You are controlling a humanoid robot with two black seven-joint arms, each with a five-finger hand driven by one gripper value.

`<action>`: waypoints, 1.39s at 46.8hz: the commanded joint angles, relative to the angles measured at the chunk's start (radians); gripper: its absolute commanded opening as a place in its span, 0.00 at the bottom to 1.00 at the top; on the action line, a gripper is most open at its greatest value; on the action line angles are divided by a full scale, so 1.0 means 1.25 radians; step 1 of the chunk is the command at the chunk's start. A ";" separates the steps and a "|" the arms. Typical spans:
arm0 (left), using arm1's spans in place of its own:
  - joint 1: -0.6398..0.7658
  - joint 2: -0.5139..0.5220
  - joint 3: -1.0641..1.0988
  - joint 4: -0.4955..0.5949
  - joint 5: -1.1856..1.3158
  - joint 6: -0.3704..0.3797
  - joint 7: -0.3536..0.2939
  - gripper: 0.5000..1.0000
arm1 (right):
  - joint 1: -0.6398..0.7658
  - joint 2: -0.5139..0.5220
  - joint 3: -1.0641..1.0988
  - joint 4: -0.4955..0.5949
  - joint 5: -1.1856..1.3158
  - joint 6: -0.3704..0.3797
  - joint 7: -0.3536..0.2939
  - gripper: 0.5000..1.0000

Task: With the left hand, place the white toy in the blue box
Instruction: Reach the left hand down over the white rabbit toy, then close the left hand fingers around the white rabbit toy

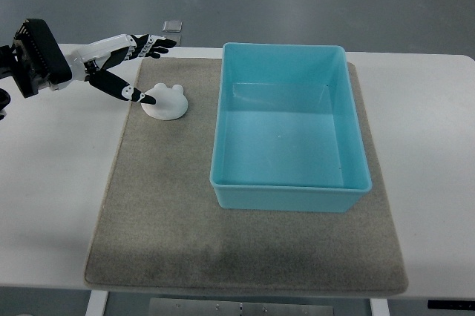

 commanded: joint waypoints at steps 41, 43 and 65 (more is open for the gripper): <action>0.002 -0.059 0.137 0.057 0.144 0.302 -0.016 0.88 | 0.000 0.000 0.000 0.000 0.000 0.000 0.000 0.87; 0.002 -0.061 0.138 0.057 0.146 0.304 -0.016 0.86 | 0.000 0.000 0.000 0.000 0.000 0.000 -0.001 0.87; -0.012 -0.070 0.185 0.086 0.153 0.346 -0.016 0.73 | 0.000 0.000 0.000 0.000 0.000 0.000 0.000 0.87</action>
